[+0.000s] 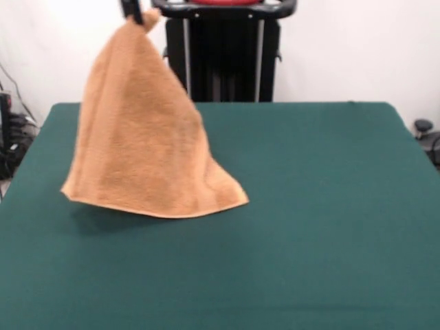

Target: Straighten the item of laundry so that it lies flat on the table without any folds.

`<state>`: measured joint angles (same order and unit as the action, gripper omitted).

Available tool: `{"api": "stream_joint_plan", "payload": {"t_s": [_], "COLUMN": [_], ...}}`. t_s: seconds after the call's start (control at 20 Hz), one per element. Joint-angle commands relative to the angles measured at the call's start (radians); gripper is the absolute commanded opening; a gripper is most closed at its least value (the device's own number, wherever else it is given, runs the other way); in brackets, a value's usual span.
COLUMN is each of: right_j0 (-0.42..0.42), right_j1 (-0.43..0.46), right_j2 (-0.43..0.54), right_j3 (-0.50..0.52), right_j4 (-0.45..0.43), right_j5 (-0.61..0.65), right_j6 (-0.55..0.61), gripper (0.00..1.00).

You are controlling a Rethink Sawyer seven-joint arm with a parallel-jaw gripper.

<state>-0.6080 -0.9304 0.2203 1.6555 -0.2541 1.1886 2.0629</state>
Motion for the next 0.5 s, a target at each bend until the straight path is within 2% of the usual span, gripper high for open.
{"api": "stream_joint_plan", "payload": {"t_s": [0.05, 0.2, 0.5], "right_j0": [-0.039, -0.048, -0.049], "right_j1": [0.03, 0.016, 0.004], "right_j2": [0.145, 0.152, 0.162], "right_j3": [-0.005, -0.02, 0.007], "right_j4": [-0.081, -0.104, -0.102], "right_j5": [0.06, 0.093, 0.083], "right_j6": [-0.39, -0.376, -0.338], "gripper": [0.0, 0.0, 0.0]}}
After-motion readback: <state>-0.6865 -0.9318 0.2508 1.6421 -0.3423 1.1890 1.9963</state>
